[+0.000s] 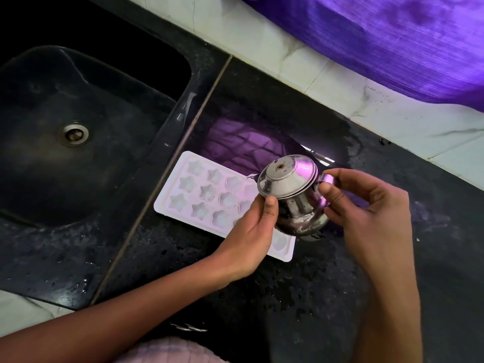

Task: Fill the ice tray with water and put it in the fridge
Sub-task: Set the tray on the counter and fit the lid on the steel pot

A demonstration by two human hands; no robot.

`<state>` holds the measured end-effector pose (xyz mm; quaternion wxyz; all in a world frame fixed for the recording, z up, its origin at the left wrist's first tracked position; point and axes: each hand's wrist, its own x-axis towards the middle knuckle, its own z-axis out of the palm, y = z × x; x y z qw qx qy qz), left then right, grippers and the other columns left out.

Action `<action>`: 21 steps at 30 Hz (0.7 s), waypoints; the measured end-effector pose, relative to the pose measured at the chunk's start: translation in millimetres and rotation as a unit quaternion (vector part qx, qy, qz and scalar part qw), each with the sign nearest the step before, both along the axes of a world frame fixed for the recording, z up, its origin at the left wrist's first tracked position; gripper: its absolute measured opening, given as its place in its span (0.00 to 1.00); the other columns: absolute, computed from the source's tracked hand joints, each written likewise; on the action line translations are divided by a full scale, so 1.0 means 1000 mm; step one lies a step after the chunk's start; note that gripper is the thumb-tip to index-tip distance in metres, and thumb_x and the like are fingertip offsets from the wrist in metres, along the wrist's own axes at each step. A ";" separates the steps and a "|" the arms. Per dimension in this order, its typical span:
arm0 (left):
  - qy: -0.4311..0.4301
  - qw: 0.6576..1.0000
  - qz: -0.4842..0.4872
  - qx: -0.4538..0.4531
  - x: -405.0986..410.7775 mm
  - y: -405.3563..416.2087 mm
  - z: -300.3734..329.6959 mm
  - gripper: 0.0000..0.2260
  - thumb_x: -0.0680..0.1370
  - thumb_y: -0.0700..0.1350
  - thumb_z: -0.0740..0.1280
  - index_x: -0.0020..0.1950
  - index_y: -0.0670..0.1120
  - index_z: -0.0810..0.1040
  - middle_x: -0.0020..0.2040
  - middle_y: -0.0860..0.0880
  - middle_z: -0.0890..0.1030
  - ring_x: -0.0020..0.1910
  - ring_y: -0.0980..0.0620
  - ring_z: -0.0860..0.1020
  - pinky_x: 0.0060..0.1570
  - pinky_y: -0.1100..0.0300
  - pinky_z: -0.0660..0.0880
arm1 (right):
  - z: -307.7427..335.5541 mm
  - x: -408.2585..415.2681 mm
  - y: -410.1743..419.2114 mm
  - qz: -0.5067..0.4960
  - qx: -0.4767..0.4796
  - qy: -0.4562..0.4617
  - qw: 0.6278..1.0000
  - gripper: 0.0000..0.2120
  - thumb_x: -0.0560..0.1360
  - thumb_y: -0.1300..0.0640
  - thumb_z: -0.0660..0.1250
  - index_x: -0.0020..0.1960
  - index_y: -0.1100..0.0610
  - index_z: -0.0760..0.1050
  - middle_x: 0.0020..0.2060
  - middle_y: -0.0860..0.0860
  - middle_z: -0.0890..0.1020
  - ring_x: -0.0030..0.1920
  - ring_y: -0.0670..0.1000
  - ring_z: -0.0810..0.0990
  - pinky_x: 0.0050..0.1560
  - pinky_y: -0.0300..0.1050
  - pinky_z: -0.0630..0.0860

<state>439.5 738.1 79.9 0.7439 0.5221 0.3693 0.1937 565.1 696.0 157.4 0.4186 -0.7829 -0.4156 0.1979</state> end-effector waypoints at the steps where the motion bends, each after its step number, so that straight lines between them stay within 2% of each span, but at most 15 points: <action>1: -0.001 1.000 -0.002 0.003 0.000 0.000 0.000 0.21 0.79 0.59 0.45 0.73 0.63 0.56 0.54 0.77 0.62 0.60 0.72 0.62 0.46 0.89 0.55 | 0.000 0.000 -0.001 0.000 0.000 -0.002 1.000 0.10 0.71 0.58 0.71 0.42 0.42 0.80 0.38 0.44 0.84 0.41 0.45 0.83 0.44 0.45 0.81; 5: -0.010 1.000 -0.008 0.015 -0.002 0.000 0.002 0.20 0.80 0.58 0.46 0.72 0.63 0.55 0.52 0.79 0.61 0.52 0.80 0.62 0.44 0.90 0.55 | 0.000 -0.001 -0.002 -0.003 0.013 0.005 1.000 0.10 0.71 0.59 0.71 0.42 0.43 0.80 0.38 0.44 0.84 0.41 0.46 0.84 0.44 0.45 0.82; 8: -0.015 1.000 -0.008 0.026 -0.003 0.001 0.004 0.14 0.80 0.57 0.46 0.66 0.67 0.55 0.51 0.79 0.61 0.47 0.86 0.60 0.43 0.89 0.55 | -0.001 -0.003 -0.002 -0.010 0.031 0.022 0.999 0.09 0.71 0.59 0.71 0.42 0.45 0.80 0.38 0.45 0.84 0.40 0.46 0.83 0.41 0.39 0.81; 10: -0.015 0.999 -0.006 0.032 -0.003 0.002 0.005 0.12 0.80 0.57 0.46 0.62 0.68 0.55 0.51 0.79 0.61 0.46 0.86 0.61 0.44 0.89 0.56 | -0.002 -0.005 -0.003 -0.018 0.041 0.031 0.999 0.08 0.71 0.59 0.71 0.43 0.46 0.81 0.38 0.45 0.85 0.40 0.46 0.83 0.40 0.37 0.80; 13: -0.027 0.998 0.001 0.051 -0.004 0.001 0.004 0.18 0.77 0.60 0.46 0.67 0.65 0.57 0.56 0.76 0.65 0.50 0.85 0.63 0.47 0.88 0.57 | -0.003 -0.008 -0.005 -0.028 0.058 0.046 0.997 0.07 0.72 0.60 0.70 0.44 0.47 0.81 0.38 0.48 0.85 0.41 0.48 0.84 0.40 0.38 0.81; 15: -0.030 0.998 0.006 0.061 -0.004 -0.001 0.000 0.24 0.76 0.61 0.46 0.72 0.60 0.58 0.63 0.71 0.68 0.57 0.81 0.63 0.51 0.86 0.58 | -0.004 -0.009 -0.007 -0.031 0.065 0.048 0.996 0.07 0.72 0.60 0.70 0.44 0.49 0.81 0.38 0.50 0.84 0.41 0.48 0.83 0.41 0.39 0.81; 18: -0.028 0.996 0.025 0.075 -0.003 -0.008 -0.007 0.26 0.77 0.64 0.45 0.74 0.60 0.57 0.68 0.65 0.68 0.65 0.72 0.64 0.60 0.77 0.59 | -0.006 -0.011 -0.008 -0.027 0.071 0.050 0.996 0.06 0.73 0.61 0.69 0.45 0.50 0.81 0.39 0.50 0.84 0.41 0.48 0.83 0.42 0.39 0.80; 21: -0.021 0.996 0.033 0.076 -0.002 -0.012 -0.011 0.27 0.75 0.64 0.46 0.74 0.61 0.55 0.68 0.66 0.67 0.64 0.70 0.65 0.61 0.70 0.60 | -0.007 -0.012 -0.008 -0.025 0.066 0.046 0.996 0.07 0.72 0.61 0.69 0.45 0.49 0.81 0.39 0.49 0.84 0.41 0.47 0.83 0.42 0.39 0.80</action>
